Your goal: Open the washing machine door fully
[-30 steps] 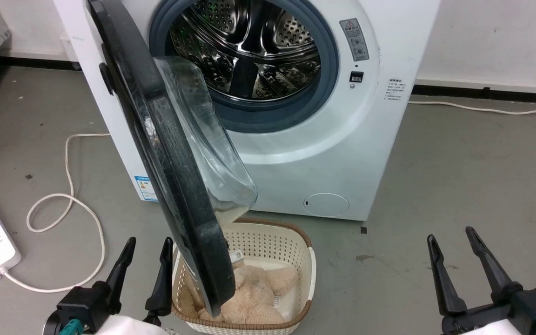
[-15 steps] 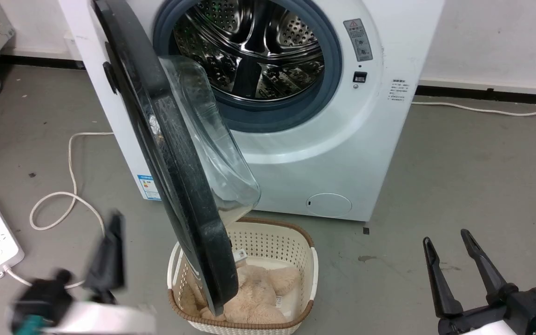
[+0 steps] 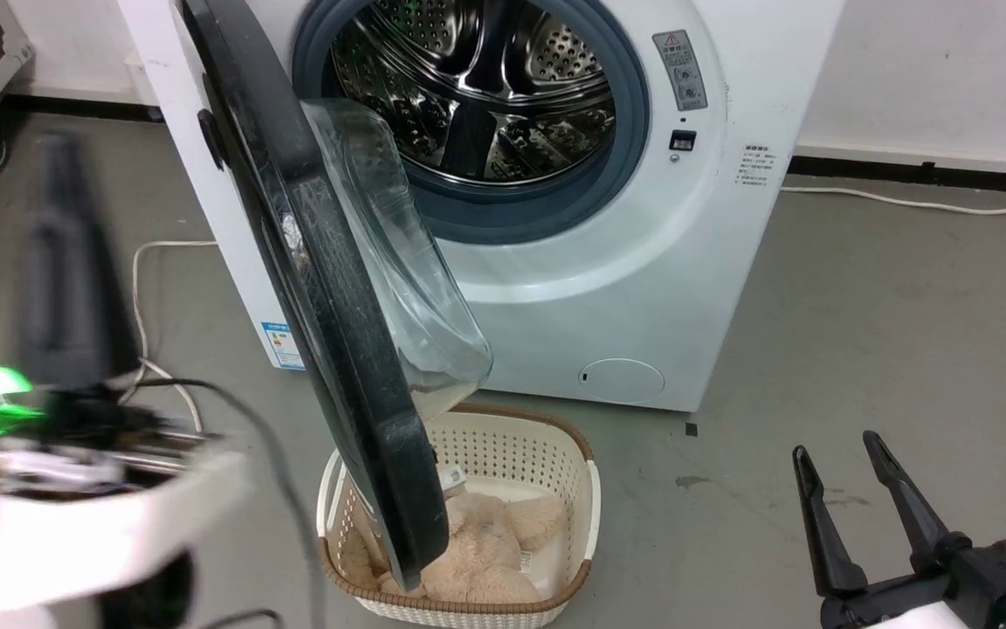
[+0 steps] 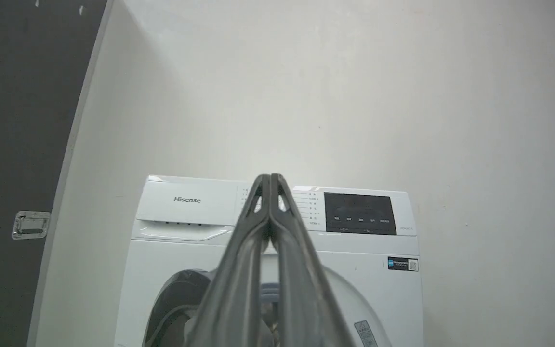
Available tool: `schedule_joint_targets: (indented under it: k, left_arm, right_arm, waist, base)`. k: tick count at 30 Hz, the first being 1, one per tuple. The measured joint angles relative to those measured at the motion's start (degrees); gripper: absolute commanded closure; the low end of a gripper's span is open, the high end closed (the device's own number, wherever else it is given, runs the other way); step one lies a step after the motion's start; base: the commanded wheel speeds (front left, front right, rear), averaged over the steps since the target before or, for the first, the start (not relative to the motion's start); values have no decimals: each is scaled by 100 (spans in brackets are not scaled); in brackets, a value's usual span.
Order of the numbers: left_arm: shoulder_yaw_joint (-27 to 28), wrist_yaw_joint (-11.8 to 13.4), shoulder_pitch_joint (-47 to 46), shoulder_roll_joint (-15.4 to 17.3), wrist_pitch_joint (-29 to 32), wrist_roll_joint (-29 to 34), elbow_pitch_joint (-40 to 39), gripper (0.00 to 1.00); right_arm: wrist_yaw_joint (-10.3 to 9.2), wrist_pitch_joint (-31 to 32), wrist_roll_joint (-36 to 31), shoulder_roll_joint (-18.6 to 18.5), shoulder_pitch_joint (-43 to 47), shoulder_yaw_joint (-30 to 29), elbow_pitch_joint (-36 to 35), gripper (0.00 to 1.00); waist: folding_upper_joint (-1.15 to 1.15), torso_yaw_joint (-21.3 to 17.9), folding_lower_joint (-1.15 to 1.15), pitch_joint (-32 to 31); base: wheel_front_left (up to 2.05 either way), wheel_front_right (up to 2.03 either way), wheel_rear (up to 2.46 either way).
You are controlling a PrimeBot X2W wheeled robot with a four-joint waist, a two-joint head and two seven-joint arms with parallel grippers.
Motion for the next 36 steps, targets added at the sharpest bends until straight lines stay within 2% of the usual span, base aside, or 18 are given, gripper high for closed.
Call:
schedule_joint_targets:
  k: [7,12,15,20,26,36]
  left_arm:
    - [-1379,-104,39,-301,748,201,-22,100]
    - [-2354,-254,484,-584,871,256,472,100]
    - [-2670,-270,757,-684,855,245,915,100]
    - [-2806,-88,1049,-703,887,363,1829,100]
    - [-2588,132,1105,-709,751,311,2559,100]
    - [-2279,202,1227,-664,587,33,2984,100]
  right_arm:
    - [0,-1,57,2,-6,-11,57,0]
    - [0,-1,67,3,-21,-12,87,0]
    - [0,-1,111,4,-43,-31,101,0]
    - [0,-1,90,4,-61,-23,134,0]
    - [0,-1,90,4,-82,-36,149,0]
    - [0,-1,47,7,-87,-8,190,0]
  waist:
    - [0,-10,0,49]
    - [0,-21,0,101]
    - [0,2,0,128]
    - [0,64,0,180]
    - [0,186,0,226]
    - [0,575,0,250]
  base:
    - [0,0,0]
    - [0,0,0]
    - [0,0,0]
    - [0,0,0]
    - [0,0,0]
    - [0,0,0]
